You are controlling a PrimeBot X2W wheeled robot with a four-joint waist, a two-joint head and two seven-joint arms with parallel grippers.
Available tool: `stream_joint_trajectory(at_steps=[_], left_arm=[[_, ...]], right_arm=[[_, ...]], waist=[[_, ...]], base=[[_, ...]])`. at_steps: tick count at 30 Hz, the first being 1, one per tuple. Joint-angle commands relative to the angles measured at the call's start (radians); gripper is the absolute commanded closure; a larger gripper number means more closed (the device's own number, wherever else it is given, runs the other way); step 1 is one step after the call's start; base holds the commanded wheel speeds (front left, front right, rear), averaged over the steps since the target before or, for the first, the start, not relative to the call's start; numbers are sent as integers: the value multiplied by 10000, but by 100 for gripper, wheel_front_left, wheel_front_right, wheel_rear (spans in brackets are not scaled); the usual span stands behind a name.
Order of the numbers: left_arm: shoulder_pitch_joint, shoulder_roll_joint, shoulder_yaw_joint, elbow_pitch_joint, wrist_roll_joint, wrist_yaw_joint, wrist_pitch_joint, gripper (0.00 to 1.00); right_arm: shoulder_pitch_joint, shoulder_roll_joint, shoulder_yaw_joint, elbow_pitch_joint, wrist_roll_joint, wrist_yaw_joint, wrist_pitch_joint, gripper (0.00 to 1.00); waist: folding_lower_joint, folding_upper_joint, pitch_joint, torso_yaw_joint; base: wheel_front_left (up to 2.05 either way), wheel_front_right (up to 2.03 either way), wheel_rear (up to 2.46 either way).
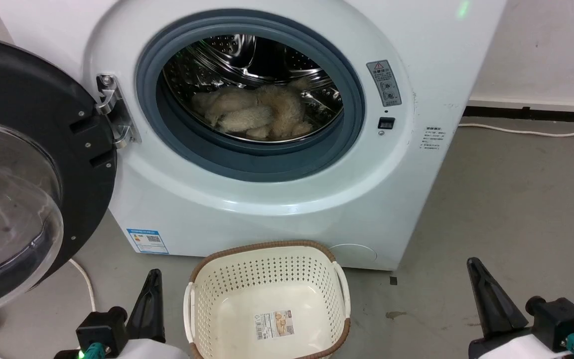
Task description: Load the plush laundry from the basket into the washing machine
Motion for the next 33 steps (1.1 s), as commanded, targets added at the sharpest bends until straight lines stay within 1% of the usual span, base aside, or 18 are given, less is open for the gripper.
stream_joint_trajectory(at_steps=[1,33], left_arm=[[-186,-5,42,-72,121,-2,89,100],[-503,-9,83,-208,1008,-5,763,100]], right_arm=[[-195,49,-30,41,-134,3,68,100],[-549,273,-127,169,-714,5,746,100]], waist=[[0,-1,-8,-3],[0,-1,-126,-49]], base=[[0,0,0],[0,0,0]])
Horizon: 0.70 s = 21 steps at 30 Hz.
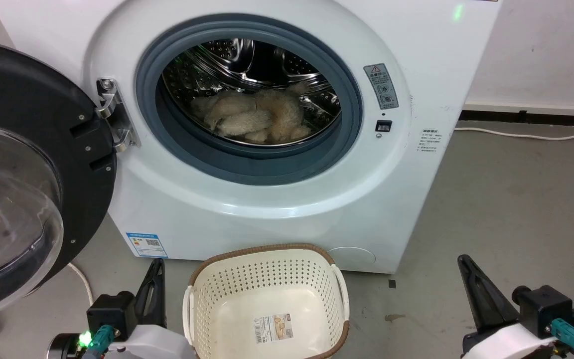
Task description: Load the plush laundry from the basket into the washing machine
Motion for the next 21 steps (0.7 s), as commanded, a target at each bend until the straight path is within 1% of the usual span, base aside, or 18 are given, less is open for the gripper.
stream_joint_trajectory(at_steps=[1,21], left_arm=[[-138,-7,32,-50,128,-1,45,100],[-330,-10,57,-132,665,-2,454,100]], right_arm=[[-204,63,-16,31,-114,5,48,100],[-418,199,-75,109,-466,6,458,100]], waist=[[0,0,-3,-1],[0,0,-74,-29]], base=[[0,0,0],[0,0,0]])
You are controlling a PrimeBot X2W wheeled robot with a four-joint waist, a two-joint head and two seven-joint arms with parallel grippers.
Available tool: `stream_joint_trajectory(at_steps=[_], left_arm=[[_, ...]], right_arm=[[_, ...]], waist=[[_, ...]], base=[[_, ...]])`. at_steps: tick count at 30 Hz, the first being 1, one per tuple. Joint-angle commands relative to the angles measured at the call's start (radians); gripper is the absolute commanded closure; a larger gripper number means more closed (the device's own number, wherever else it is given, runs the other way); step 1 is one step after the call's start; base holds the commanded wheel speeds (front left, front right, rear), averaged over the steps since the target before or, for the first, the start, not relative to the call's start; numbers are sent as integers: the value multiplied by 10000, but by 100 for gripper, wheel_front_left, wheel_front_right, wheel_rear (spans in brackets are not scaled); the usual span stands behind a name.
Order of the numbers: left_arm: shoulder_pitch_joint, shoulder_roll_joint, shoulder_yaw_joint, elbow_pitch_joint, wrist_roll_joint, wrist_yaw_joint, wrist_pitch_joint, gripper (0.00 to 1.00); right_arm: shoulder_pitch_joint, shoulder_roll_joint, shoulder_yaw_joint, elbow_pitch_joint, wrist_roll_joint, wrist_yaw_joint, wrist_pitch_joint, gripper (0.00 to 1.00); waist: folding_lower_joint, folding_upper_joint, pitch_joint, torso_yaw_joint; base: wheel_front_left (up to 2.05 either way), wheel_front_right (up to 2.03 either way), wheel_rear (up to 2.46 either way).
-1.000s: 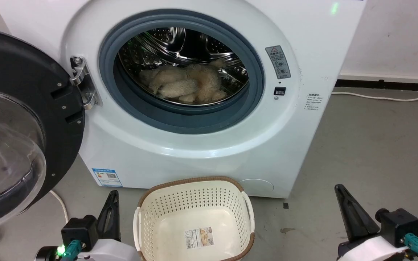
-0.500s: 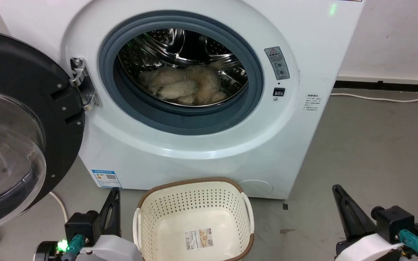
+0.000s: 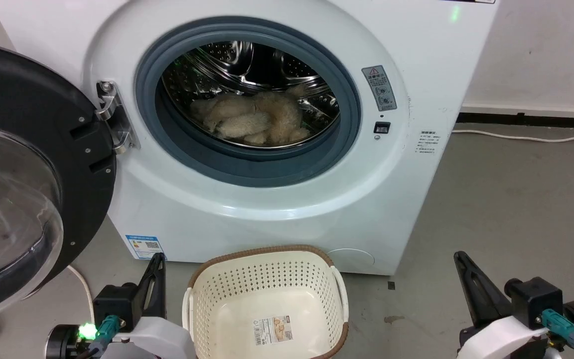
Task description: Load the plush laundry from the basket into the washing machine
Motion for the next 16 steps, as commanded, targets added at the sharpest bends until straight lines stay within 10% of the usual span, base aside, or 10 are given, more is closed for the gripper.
stream_joint_trajectory(at_steps=[1,16], left_arm=[[-135,-8,27,-52,121,-2,43,100],[-199,-9,35,-80,298,-3,177,100]], right_arm=[[-191,64,-24,46,-59,6,42,100],[-261,108,-43,72,-175,6,177,100]], waist=[[0,0,-3,-1],[0,0,-26,-10]], base=[[0,0,0],[0,0,0]])
